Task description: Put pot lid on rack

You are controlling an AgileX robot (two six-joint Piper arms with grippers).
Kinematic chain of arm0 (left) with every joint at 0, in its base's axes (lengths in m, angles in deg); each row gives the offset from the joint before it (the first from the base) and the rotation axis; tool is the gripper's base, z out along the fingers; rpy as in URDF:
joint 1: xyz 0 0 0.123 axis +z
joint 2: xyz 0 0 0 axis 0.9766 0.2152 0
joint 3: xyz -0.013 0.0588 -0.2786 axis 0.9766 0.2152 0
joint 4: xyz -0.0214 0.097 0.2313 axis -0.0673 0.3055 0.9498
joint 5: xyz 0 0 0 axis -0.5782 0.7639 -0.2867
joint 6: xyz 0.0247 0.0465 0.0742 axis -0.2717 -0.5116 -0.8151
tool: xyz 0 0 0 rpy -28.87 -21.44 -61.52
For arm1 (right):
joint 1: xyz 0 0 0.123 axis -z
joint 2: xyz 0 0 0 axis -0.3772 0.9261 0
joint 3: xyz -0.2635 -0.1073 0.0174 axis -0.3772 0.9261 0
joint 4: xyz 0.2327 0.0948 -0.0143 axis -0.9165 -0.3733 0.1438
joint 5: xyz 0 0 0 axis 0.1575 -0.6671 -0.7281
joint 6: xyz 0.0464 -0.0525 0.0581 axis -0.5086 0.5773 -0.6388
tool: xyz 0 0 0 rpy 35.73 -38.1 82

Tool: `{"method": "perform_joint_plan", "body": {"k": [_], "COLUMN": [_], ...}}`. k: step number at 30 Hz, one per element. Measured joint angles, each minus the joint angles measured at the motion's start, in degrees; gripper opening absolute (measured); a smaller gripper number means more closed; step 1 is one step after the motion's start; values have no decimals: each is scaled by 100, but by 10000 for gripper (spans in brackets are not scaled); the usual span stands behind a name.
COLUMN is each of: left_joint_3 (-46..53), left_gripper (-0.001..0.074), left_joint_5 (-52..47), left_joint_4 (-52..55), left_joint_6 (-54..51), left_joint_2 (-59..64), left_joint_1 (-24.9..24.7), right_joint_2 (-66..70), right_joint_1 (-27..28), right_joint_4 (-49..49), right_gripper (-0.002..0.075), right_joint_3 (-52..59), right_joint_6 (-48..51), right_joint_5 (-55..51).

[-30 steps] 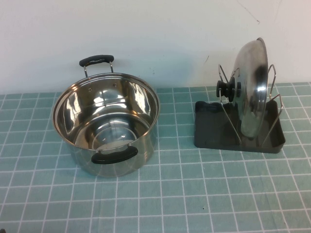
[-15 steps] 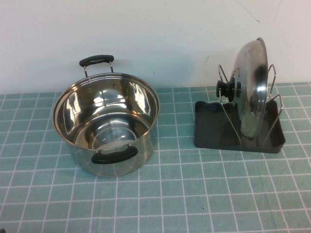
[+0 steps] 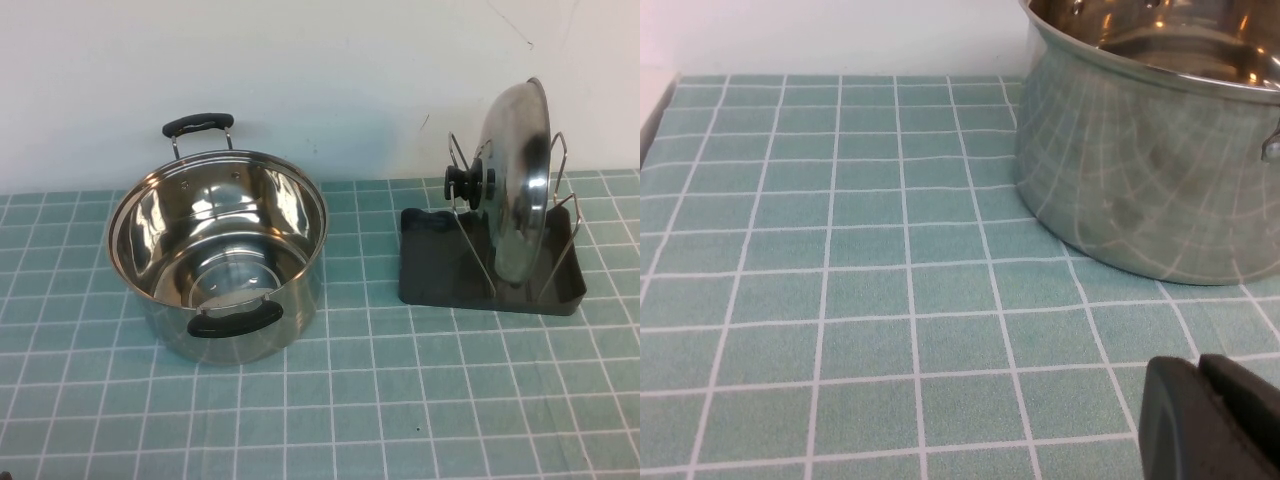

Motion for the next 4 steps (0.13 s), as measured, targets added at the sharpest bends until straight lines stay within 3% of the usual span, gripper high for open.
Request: {"method": "perform_joint_plan", "body": {"k": [4], "left_joint_3": [0], "left_gripper": [-2], "left_joint_5": [0], "left_joint_4": [0], "left_joint_6": [0], "left_joint_2": [0], "left_joint_1": [0], "right_joint_2": [0], "right_joint_1": [0], "right_joint_4": [4], "right_gripper": [0], "right_joint_3": [-10], "right_joint_6": [-12], "right_joint_5": [-12]}}
